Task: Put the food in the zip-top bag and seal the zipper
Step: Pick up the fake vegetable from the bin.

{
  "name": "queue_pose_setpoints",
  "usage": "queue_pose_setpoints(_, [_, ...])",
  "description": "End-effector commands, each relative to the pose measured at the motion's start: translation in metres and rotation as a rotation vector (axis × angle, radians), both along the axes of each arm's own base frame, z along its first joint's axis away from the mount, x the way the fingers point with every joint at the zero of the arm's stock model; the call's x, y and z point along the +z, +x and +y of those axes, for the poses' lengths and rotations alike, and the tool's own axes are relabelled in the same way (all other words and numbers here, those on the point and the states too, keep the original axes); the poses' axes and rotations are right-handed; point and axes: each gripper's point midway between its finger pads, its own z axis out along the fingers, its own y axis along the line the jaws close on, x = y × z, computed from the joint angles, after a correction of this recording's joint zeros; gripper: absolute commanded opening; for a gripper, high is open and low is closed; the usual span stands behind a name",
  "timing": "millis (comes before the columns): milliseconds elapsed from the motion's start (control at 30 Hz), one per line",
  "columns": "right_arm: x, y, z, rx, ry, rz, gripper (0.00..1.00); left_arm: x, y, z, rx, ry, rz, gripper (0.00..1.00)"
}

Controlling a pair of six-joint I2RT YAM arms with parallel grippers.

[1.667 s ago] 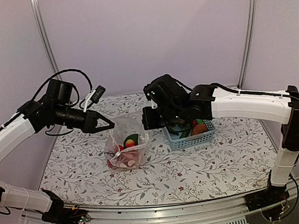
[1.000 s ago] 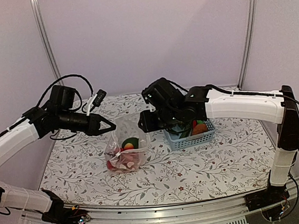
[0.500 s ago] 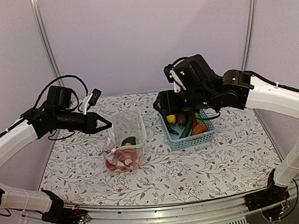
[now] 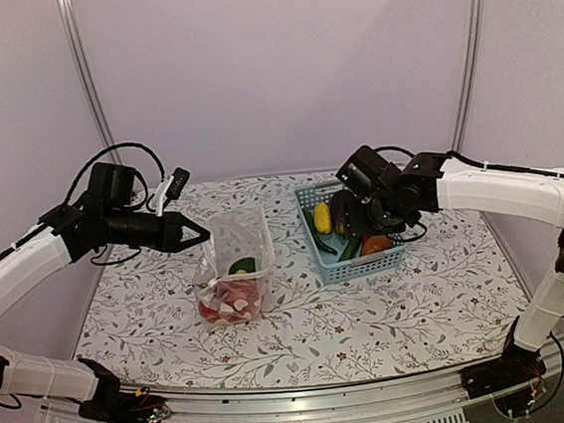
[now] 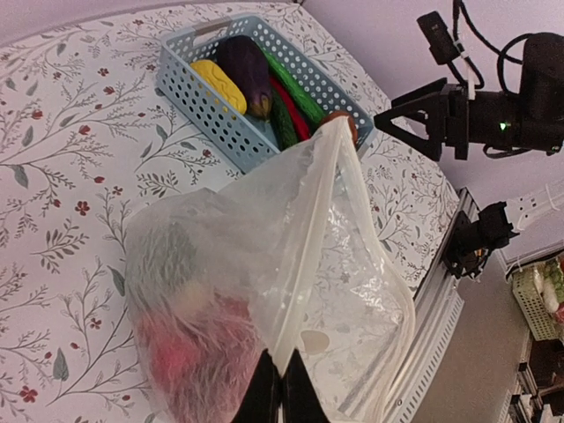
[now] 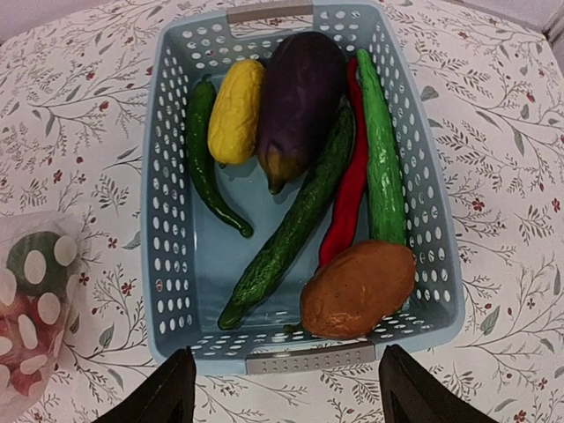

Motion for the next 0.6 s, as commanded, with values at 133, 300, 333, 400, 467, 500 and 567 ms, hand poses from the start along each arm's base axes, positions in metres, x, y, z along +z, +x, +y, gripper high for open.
queue_pose_setpoints(133, [-0.059,0.015,-0.032,-0.162,-0.133,0.057,0.79,0.001,0.002,0.005,0.02,-0.006,-0.009,0.0])
queue_pose_setpoints(300, [-0.076,0.019,-0.039,-0.197,-0.108,0.085,0.82,0.002,0.001,0.005,0.019,-0.007,-0.013,0.0])
queue_pose_setpoints(333, [-0.079,0.02,-0.04,-0.202,-0.098,0.093,0.82,0.002,0.001,0.005,0.019,-0.007,-0.012,0.0])
queue_pose_setpoints(400, [-0.086,0.022,-0.04,-0.208,-0.08,0.104,0.82,0.002,0.001,0.005,0.018,-0.009,-0.012,0.0])
queue_pose_setpoints(467, [-0.089,0.025,-0.04,-0.212,-0.077,0.11,0.82,0.002,0.001,0.005,0.016,-0.01,-0.011,0.0])
queue_pose_setpoints(500, [-0.093,0.026,-0.04,-0.214,-0.081,0.117,0.82,0.002,0.0,0.005,0.015,-0.009,-0.011,0.0])
queue_pose_setpoints(567, [-0.098,0.028,-0.04,-0.219,-0.085,0.129,0.82,0.002,0.0,0.005,0.016,-0.01,-0.012,0.0])
